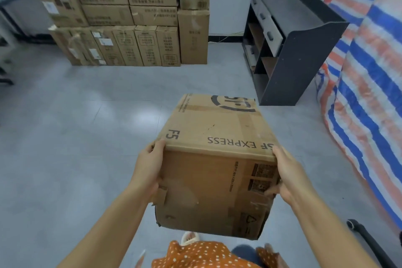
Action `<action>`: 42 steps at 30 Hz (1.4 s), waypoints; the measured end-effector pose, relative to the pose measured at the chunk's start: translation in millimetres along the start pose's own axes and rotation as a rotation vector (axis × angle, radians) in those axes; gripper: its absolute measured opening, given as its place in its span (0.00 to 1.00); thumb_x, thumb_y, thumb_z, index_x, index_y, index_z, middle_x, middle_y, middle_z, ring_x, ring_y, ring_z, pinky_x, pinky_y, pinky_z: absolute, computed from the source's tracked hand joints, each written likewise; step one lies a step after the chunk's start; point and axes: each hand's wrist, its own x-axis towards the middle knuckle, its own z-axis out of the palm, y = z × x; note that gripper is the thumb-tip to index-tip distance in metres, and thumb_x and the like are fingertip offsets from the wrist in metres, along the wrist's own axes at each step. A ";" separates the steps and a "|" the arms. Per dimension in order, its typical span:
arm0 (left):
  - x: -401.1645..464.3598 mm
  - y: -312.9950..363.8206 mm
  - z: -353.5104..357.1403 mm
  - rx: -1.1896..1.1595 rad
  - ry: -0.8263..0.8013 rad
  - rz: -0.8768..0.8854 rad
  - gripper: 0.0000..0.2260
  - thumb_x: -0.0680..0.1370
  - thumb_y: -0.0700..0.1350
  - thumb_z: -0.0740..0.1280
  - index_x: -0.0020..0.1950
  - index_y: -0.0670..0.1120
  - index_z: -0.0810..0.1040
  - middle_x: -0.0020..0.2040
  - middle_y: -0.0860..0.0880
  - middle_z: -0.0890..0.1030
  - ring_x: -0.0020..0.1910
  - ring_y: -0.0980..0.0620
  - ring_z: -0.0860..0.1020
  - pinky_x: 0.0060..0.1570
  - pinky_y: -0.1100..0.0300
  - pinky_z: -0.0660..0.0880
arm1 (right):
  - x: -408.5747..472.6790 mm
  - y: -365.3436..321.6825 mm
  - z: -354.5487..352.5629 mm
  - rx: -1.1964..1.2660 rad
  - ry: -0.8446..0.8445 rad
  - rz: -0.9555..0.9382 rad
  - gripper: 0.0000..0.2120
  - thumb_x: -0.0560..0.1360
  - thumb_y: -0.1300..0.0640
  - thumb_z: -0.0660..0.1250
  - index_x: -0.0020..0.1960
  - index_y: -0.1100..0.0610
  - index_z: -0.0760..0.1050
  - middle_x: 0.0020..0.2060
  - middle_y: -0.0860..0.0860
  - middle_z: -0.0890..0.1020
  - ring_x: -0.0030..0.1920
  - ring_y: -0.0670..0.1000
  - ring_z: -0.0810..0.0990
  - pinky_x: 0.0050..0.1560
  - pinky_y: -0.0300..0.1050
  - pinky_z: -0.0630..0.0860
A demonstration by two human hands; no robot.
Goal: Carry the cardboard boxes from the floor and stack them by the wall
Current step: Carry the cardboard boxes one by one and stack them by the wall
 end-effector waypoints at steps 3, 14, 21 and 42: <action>44.2 25.4 8.7 0.008 0.000 0.013 0.09 0.79 0.52 0.62 0.41 0.55 0.79 0.40 0.57 0.79 0.40 0.58 0.76 0.33 0.58 0.71 | 30.3 -27.4 28.4 0.003 0.002 -0.015 0.14 0.80 0.44 0.54 0.57 0.40 0.76 0.48 0.50 0.84 0.48 0.56 0.82 0.36 0.65 0.79; 210.0 95.5 99.9 -0.024 0.055 -0.036 0.11 0.80 0.52 0.61 0.42 0.55 0.79 0.30 0.63 0.81 0.33 0.62 0.77 0.26 0.61 0.72 | 207.4 -138.1 93.1 -0.002 -0.058 -0.006 0.13 0.81 0.44 0.53 0.58 0.39 0.75 0.47 0.51 0.84 0.47 0.55 0.81 0.27 0.60 0.78; 316.7 165.5 196.2 -0.080 0.117 -0.008 0.13 0.80 0.51 0.61 0.40 0.53 0.80 0.35 0.57 0.78 0.34 0.55 0.71 0.33 0.59 0.67 | 340.3 -253.9 114.6 -0.065 -0.132 -0.093 0.13 0.81 0.44 0.52 0.54 0.36 0.76 0.41 0.49 0.85 0.39 0.52 0.83 0.27 0.55 0.78; 673.1 403.3 342.2 -0.143 0.016 0.115 0.15 0.80 0.51 0.60 0.35 0.56 0.81 0.37 0.55 0.75 0.33 0.54 0.69 0.36 0.52 0.63 | 622.7 -538.1 282.2 -0.089 -0.080 -0.355 0.15 0.81 0.44 0.51 0.52 0.34 0.76 0.47 0.49 0.84 0.46 0.55 0.82 0.38 0.71 0.78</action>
